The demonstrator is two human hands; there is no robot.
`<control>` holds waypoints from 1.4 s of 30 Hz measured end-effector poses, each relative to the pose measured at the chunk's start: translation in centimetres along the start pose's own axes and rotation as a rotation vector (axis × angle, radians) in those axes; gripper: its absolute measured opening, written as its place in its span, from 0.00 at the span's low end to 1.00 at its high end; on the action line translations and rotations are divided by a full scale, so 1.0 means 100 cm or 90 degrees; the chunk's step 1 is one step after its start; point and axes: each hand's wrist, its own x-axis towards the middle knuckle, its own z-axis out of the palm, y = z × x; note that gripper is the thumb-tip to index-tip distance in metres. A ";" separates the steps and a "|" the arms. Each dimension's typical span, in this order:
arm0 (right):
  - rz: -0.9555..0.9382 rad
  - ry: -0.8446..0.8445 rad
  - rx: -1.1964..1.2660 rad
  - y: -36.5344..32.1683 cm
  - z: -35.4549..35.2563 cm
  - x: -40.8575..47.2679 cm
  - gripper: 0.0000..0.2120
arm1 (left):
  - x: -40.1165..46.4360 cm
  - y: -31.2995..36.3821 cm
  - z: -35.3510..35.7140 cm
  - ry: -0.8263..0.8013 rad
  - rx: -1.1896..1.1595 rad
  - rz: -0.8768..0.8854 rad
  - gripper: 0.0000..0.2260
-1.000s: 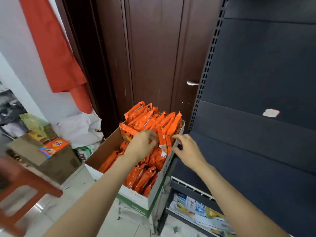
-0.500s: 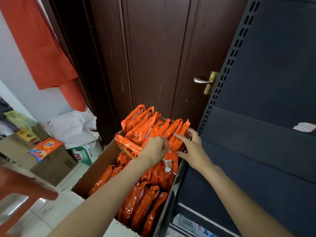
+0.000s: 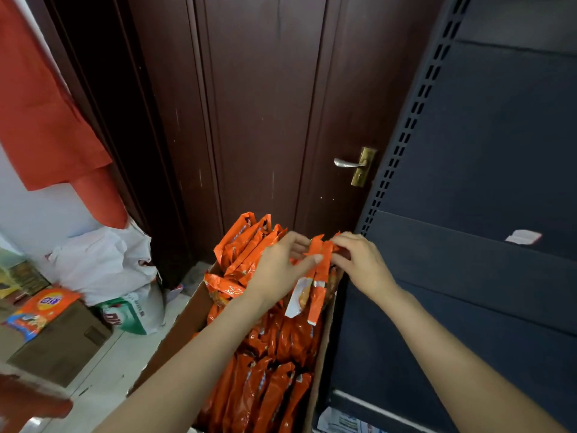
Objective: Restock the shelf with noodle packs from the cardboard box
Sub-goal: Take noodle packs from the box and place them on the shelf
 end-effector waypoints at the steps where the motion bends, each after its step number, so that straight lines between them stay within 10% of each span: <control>1: 0.029 0.022 0.013 -0.001 -0.003 0.000 0.03 | -0.002 -0.003 -0.001 -0.044 0.026 -0.018 0.23; 4: 0.123 0.134 0.105 -0.003 -0.018 -0.006 0.04 | -0.006 -0.010 0.001 -0.142 0.171 -0.035 0.40; 16: 0.282 0.391 0.235 0.028 -0.116 -0.079 0.05 | 0.014 0.080 0.068 -0.054 0.000 0.135 0.24; 24: 0.325 0.342 0.238 0.118 -0.198 -0.182 0.35 | 0.019 0.154 0.217 -0.115 -0.104 0.047 0.20; 42: 0.514 0.319 0.039 0.366 -0.285 -0.281 0.26 | 0.054 0.219 0.519 -0.161 -0.040 -0.046 0.13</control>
